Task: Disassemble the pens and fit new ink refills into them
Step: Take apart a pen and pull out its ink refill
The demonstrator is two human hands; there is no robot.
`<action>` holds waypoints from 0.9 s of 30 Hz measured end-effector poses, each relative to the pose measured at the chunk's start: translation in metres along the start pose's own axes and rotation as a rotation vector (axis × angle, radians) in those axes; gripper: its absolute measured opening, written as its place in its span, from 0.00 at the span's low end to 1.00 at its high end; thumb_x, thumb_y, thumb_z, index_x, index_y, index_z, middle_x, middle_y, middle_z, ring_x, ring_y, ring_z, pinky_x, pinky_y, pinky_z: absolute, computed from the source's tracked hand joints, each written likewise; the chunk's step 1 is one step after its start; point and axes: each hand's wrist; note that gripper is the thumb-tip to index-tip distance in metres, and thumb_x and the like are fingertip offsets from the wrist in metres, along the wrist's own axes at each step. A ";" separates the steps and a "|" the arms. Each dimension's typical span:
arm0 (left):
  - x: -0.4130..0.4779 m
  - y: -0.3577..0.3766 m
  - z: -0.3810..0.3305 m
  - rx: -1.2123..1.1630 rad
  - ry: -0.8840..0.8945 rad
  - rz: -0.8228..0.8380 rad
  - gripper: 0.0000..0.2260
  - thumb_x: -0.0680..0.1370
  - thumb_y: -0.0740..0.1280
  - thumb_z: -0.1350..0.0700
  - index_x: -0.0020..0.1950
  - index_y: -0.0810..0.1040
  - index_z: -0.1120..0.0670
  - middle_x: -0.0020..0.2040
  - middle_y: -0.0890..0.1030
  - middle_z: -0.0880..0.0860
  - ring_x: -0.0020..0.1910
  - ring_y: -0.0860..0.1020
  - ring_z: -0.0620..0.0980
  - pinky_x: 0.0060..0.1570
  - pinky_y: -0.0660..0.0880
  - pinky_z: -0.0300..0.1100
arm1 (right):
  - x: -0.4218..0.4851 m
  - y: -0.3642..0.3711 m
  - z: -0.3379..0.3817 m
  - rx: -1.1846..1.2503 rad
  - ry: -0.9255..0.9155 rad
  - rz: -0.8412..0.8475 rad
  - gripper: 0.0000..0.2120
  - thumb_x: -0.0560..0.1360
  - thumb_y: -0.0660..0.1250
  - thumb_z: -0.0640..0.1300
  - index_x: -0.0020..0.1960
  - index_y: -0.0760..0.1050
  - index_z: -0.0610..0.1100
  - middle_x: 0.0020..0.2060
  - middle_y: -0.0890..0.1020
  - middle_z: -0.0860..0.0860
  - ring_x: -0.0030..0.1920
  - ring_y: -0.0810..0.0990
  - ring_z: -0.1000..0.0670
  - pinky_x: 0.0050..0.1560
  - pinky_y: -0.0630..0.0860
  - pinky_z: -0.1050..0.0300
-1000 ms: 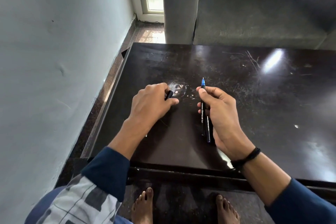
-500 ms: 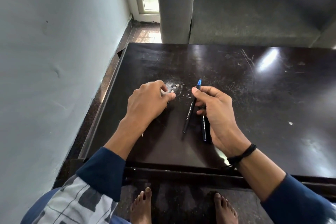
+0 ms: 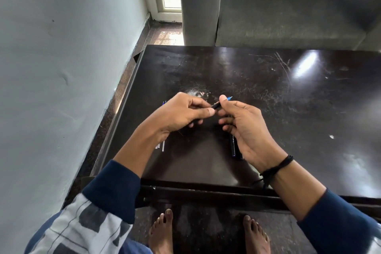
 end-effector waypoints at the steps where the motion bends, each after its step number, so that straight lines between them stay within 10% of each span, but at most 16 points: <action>1: 0.000 -0.003 -0.001 -0.013 0.009 -0.018 0.06 0.77 0.74 0.58 0.51 0.85 0.58 0.30 0.79 0.47 0.30 0.75 0.40 0.31 0.70 0.33 | 0.000 0.000 0.000 0.009 0.016 -0.002 0.10 0.78 0.73 0.48 0.41 0.81 0.44 0.33 0.81 0.50 0.30 0.76 0.56 0.30 0.72 0.64; 15: -0.002 -0.020 -0.003 -0.780 -0.020 -0.212 0.10 0.74 0.72 0.65 0.55 0.82 0.60 0.45 0.86 0.57 0.43 0.87 0.53 0.44 0.82 0.38 | 0.001 -0.005 0.010 0.052 -0.060 0.105 0.02 0.77 0.71 0.34 0.48 0.82 0.38 0.36 0.85 0.43 0.30 0.80 0.53 0.31 0.75 0.65; 27: -0.003 0.004 -0.004 -0.796 -0.061 -0.207 0.06 0.79 0.68 0.66 0.54 0.80 0.66 0.46 0.86 0.62 0.44 0.87 0.57 0.44 0.83 0.38 | 0.006 -0.005 0.000 -0.092 -0.208 0.088 0.04 0.77 0.73 0.36 0.43 0.83 0.39 0.33 0.85 0.45 0.31 0.80 0.53 0.33 0.77 0.65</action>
Point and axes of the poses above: each hand's wrist, its own x-axis towards the middle knuckle, its own y-axis out of the palm, z = x × y
